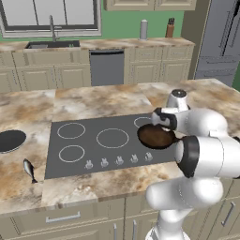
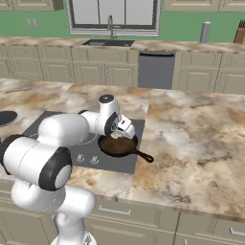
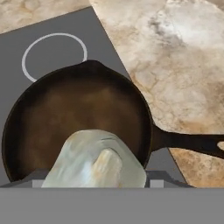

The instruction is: Place both pans onto different burners. Then place the garlic and the fish on different pans.

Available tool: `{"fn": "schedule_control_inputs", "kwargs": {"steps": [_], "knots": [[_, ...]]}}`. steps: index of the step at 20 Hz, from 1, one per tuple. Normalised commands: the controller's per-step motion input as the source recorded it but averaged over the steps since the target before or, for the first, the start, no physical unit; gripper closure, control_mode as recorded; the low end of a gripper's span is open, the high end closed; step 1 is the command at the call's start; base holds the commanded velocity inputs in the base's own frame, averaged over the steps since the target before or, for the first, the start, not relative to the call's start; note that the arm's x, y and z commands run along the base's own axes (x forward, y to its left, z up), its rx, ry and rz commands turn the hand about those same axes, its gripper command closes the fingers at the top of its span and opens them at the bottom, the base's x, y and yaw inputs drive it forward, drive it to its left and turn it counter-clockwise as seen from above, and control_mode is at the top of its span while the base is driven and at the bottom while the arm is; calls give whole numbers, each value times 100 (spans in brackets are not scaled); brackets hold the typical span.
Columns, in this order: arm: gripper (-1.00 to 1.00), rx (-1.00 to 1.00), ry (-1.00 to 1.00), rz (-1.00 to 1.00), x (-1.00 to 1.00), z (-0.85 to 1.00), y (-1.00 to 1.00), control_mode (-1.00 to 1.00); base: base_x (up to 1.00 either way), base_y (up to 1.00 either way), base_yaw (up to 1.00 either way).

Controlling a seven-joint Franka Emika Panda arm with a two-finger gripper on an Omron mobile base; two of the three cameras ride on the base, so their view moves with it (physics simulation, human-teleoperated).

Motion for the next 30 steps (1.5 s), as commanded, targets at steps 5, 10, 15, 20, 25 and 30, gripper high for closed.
{"fn": "schedule_control_inputs", "kwargs": {"steps": [5,10,15,20,25,30], "knots": [[100,3,2,0,23,-27,6,-100,0,0,0],[100,3,5,0,16,-29,14,-100,0,0,0],[100,5,12,0,17,-5,5,-100,0,0,0],[100,5,4,0,14,-17,0,-100,0,0,0],[100,0,0,1,4,-32,0,-100,0,0,0],[100,0,0,0,0,-31,0,-100,0,0,0]]}}
